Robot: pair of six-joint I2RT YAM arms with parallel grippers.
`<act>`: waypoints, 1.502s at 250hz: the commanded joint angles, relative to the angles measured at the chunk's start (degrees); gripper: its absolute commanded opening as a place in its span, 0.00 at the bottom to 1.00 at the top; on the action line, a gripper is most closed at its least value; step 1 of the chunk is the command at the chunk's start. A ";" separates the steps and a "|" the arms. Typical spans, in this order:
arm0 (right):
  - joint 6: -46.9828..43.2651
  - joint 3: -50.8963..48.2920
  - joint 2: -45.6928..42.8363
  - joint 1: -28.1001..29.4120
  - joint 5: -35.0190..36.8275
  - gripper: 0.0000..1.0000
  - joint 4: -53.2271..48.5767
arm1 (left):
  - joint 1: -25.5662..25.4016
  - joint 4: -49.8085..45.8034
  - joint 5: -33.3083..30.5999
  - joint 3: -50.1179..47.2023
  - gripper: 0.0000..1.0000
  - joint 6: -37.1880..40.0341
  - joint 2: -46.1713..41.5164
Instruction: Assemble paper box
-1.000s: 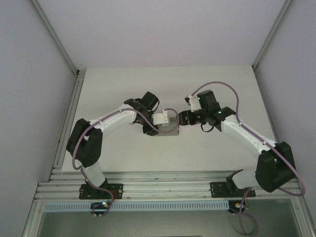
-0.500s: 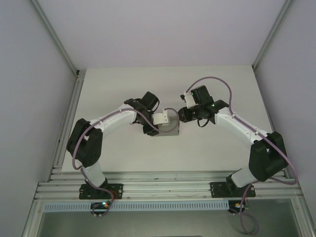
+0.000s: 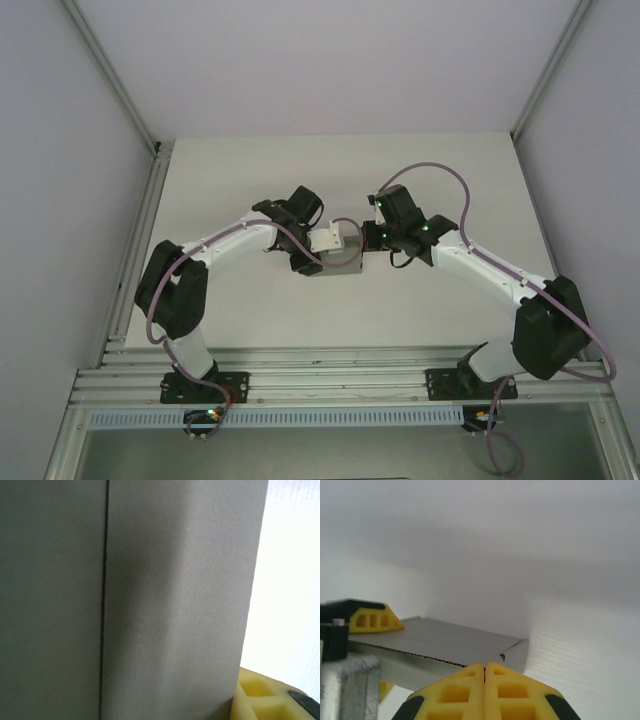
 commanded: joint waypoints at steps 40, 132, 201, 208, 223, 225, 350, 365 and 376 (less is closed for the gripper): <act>15.26 -5.99 -1.05 2.24 -0.57 0.00 5.19 | -1.16 2.29 -2.65 2.05 0.36 -3.11 1.82; -9.97 -16.75 -1.05 8.35 11.41 0.00 11.37 | -1.20 2.83 -3.26 1.30 0.36 -2.94 1.49; -9.80 -26.54 -3.60 9.43 7.13 0.12 24.74 | -1.12 2.88 -2.94 1.38 0.37 -3.14 1.33; -9.47 -26.73 -3.90 9.43 7.45 0.14 24.57 | -1.11 2.83 -2.67 1.39 0.38 -3.03 1.30; -8.95 -26.76 -3.49 9.42 8.72 0.18 23.70 | -1.24 2.72 -2.71 1.56 0.37 -2.96 1.14; -8.87 -26.79 -3.46 9.42 8.90 0.18 23.66 | -1.24 2.60 -2.73 1.57 0.37 -2.94 1.14; -5.73 -22.74 -10.60 9.34 12.38 0.38 19.17 | -1.83 1.80 -3.16 1.65 0.37 -1.46 1.62; -5.61 -22.23 -12.93 9.18 12.08 0.43 18.85 | -1.72 1.76 -2.99 1.65 0.37 -1.38 1.74; -5.10 -21.62 -14.24 8.93 12.52 0.45 17.95 | -1.62 1.77 -2.91 1.69 0.37 -1.39 1.69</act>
